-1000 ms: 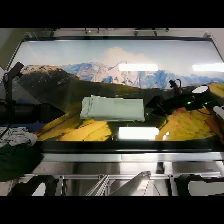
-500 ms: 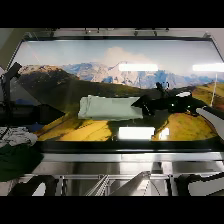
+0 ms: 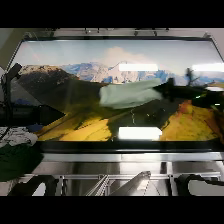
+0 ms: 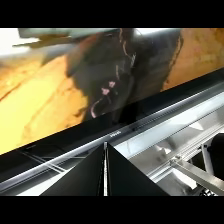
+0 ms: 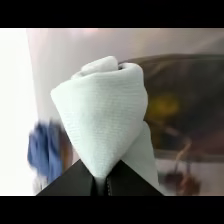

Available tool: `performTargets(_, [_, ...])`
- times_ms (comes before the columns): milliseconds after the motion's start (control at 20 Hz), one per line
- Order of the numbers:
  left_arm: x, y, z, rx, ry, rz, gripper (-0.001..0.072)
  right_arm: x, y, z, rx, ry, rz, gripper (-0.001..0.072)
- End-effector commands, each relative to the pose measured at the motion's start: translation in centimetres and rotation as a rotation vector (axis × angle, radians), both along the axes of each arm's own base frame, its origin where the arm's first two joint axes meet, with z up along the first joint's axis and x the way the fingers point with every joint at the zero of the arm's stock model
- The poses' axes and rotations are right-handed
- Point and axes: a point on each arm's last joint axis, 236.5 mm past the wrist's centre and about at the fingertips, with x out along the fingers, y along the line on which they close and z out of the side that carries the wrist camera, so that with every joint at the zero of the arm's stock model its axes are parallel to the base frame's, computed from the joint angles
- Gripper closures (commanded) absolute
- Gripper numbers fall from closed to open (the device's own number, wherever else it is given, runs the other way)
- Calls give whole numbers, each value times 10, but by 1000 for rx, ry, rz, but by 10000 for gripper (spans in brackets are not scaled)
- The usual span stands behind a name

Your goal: Fold the shirts.

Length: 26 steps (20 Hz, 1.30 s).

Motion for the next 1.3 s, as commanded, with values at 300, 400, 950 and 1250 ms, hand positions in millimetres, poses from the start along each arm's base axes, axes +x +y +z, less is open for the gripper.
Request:
performTargets(300, [5, 2, 0, 15, -34, -3, 683, -280, -372, 44, -652, 505, -990, 695])
performTargets(400, [7, 3, 1, 15, -40, 2, 682, -328, -384, 16, -649, 664, -1004, 695])
performTargets(950, [21, 1, -28, -3, 82, 0, 683, -323, -365, -59, -456, 778, -887, 7])
performTargets(1250, [12, -18, -30, 5, 77, -86, 684, -192, -330, 58, -425, 232, -791, 451])
